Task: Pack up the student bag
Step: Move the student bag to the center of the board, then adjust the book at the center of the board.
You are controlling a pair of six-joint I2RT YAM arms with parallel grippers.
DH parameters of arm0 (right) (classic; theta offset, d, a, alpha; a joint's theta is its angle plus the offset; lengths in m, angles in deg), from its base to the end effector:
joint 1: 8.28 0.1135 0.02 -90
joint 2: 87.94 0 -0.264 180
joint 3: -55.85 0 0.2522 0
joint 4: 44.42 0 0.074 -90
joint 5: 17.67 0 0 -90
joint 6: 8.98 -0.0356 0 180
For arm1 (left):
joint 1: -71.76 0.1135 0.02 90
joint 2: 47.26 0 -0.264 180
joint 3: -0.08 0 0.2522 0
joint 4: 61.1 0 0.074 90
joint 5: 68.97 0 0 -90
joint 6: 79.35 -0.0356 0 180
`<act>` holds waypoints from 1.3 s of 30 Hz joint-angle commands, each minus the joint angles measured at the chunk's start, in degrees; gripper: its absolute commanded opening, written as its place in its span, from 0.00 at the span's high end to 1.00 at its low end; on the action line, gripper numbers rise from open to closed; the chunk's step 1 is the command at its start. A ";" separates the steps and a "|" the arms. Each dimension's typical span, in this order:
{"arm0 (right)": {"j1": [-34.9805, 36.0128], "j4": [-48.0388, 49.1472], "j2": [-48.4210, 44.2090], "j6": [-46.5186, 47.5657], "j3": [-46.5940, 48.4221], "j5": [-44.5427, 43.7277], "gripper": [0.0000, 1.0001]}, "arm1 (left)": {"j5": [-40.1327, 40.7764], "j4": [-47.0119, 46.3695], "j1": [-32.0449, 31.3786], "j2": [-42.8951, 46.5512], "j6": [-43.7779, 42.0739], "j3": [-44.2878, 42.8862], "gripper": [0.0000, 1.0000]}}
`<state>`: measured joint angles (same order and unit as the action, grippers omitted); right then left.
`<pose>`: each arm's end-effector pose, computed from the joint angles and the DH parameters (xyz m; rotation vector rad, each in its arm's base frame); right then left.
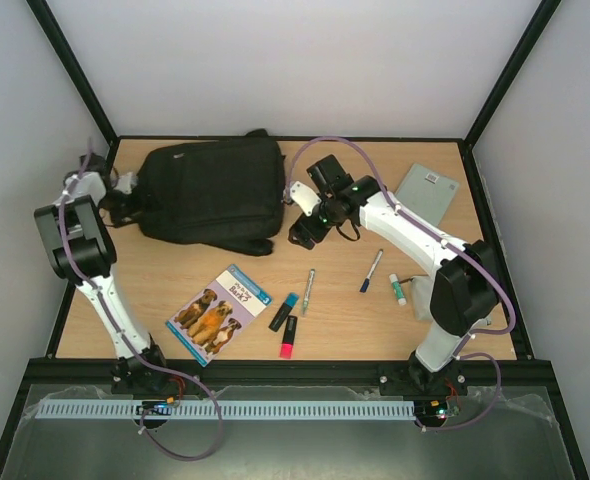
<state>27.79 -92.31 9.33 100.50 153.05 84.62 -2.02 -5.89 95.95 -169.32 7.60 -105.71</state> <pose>0.3014 0.2289 0.2943 -1.2150 2.0923 0.3916 0.4036 0.1660 0.1654 -0.4076 2.6744 -0.4320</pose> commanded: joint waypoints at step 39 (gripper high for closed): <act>-6.39 6.16 0.01 -9.71 -6.70 -10.22 0.18 | -14.02 6.48 -46.72 16.95 -21.12 26.30 0.18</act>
<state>21.74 -86.35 9.29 92.94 146.62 74.39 -17.27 0.19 50.05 -148.88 -10.74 -80.31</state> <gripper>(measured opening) 0.840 0.818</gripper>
